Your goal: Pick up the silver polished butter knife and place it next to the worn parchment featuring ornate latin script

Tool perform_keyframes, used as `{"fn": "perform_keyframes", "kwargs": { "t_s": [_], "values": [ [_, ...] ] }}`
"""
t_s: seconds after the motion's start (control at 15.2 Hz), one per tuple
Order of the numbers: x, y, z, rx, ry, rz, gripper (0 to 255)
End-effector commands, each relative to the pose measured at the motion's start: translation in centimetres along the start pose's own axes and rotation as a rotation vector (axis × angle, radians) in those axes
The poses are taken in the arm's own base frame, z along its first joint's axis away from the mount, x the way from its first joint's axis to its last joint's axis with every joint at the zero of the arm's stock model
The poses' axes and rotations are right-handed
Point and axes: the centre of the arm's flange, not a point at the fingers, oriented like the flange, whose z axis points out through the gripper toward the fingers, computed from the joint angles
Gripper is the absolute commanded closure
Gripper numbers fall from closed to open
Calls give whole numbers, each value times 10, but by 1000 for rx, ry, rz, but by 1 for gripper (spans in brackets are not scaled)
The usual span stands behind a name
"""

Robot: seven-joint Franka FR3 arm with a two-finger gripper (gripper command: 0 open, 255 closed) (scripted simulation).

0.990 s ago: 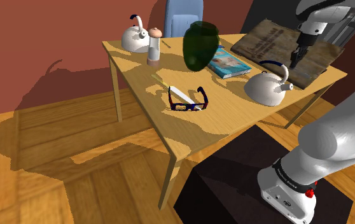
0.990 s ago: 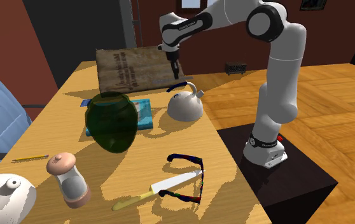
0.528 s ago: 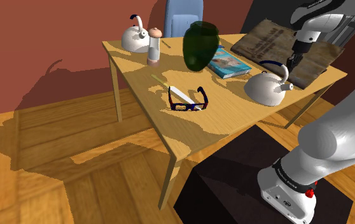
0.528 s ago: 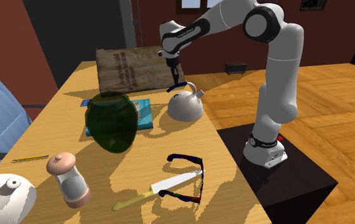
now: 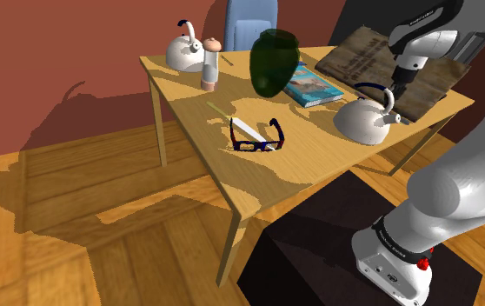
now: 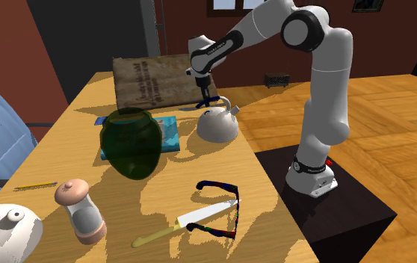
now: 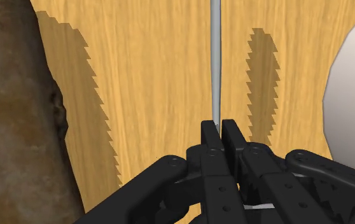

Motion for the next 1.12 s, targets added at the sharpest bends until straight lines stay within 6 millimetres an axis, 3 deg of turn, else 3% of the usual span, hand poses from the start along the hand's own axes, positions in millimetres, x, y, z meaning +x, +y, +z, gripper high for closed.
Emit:
{"fn": "perform_keyframes", "kwargs": {
  "t_s": [0.0,0.53,0.59,0.92,1.06],
  "values": [
    [2,1,11,0,1,0,255],
    [2,1,11,0,0,0,255],
    [2,1,11,0,0,0,0],
    [2,1,11,0,0,0,0],
    [2,1,-15,0,1,0,0]
  ]
}}
